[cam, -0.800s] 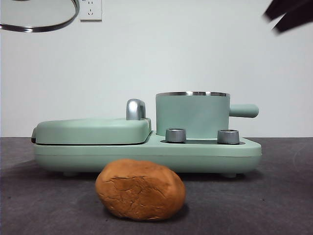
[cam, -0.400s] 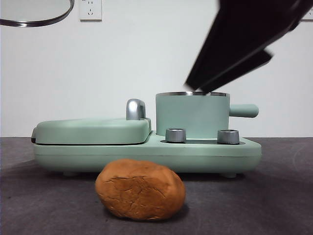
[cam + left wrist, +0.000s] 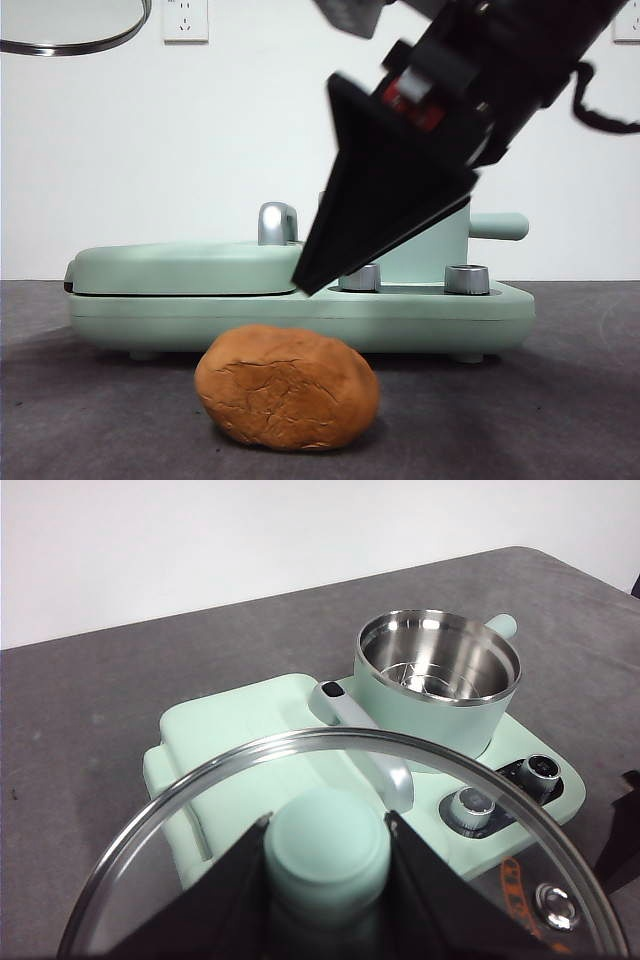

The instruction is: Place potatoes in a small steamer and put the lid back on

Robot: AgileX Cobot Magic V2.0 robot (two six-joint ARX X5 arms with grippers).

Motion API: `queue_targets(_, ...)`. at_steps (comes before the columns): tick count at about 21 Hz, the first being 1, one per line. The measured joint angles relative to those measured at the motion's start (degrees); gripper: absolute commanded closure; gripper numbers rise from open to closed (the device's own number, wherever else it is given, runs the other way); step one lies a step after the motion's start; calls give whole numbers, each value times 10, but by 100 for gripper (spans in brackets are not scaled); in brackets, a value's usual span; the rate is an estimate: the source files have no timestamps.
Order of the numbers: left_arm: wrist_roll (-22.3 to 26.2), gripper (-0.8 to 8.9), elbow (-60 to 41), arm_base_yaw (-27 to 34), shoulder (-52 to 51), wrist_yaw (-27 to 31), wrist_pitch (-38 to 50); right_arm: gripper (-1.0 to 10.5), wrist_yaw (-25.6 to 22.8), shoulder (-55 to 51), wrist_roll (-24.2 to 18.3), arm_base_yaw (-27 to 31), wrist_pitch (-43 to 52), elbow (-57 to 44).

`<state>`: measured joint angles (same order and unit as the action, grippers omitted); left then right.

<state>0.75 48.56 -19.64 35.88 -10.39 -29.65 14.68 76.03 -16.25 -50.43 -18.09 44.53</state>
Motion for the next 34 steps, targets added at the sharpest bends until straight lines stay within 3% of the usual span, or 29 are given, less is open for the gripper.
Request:
queue_targets(12, 0, 804, 0, 0, 0, 0, 0, 565, -12, 83, 0, -5, 26, 0)
queue_targets(15, 0, 804, 0, 0, 0, 0, 0, 755, -15, 97, 0, -5, 25, 0)
queue_targets(19, 0, 804, 0, 0, 0, 0, 0, 780, -14, 97, 13, -6, 18, 2)
queue_targets(27, 0, 804, 0, 0, 0, 0, 0, 779, -16, -40, 94, 0, -233, 130)
queue_targets(30, 0, 804, 0, 0, 0, 0, 1, 775, -72, -58, 148, 14, -332, 232)
queue_targets(34, 0, 804, 0, 0, 0, 0, 3, 763, -124, -43, 172, 47, -395, 324)
